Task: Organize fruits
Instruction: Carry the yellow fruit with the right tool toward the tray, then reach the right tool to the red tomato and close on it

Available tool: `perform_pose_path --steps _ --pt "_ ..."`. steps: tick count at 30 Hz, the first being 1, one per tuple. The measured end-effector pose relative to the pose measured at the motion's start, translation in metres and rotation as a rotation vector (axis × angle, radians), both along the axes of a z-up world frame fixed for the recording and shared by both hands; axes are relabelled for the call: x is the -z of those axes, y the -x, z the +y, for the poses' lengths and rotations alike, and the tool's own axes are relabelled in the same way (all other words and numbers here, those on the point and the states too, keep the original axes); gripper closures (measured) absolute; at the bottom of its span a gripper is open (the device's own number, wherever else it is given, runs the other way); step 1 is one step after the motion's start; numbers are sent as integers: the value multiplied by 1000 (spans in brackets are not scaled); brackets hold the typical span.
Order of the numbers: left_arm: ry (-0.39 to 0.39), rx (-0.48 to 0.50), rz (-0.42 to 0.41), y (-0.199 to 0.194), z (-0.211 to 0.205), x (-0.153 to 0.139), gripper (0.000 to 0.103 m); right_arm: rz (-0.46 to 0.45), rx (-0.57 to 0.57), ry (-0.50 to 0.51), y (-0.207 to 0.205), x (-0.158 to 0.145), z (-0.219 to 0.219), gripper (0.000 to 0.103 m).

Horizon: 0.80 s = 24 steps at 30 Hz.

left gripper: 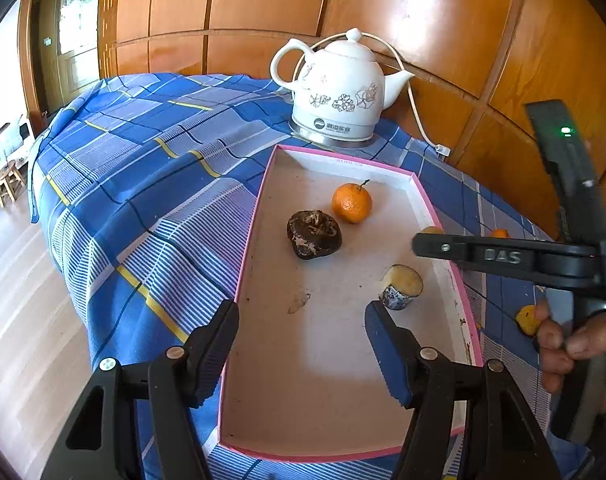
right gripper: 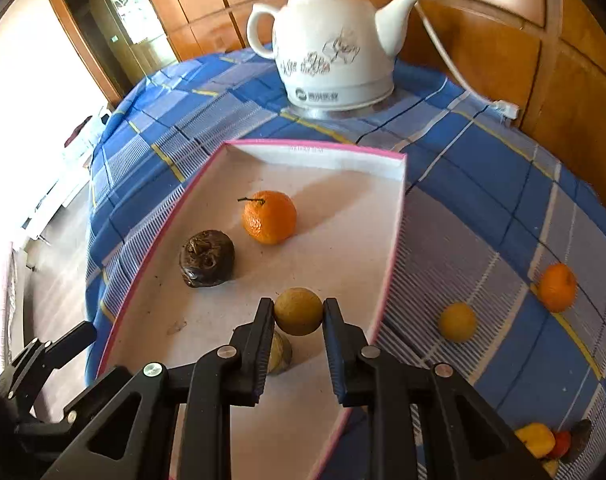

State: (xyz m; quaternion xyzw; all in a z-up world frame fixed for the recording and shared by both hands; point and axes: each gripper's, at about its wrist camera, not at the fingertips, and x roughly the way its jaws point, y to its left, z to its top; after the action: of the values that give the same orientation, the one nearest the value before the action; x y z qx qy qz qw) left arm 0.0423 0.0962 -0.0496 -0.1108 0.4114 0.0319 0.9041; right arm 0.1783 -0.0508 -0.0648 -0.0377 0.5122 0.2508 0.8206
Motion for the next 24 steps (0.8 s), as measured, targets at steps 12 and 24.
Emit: perform_pose_path --steps 12,24 --pt "-17 23 -10 1 -10 -2 37 -30 56 -59 15 -14 -26 71" --pt "-25 63 -11 1 -23 -5 37 -64 158 -54 40 -34 -109 71"
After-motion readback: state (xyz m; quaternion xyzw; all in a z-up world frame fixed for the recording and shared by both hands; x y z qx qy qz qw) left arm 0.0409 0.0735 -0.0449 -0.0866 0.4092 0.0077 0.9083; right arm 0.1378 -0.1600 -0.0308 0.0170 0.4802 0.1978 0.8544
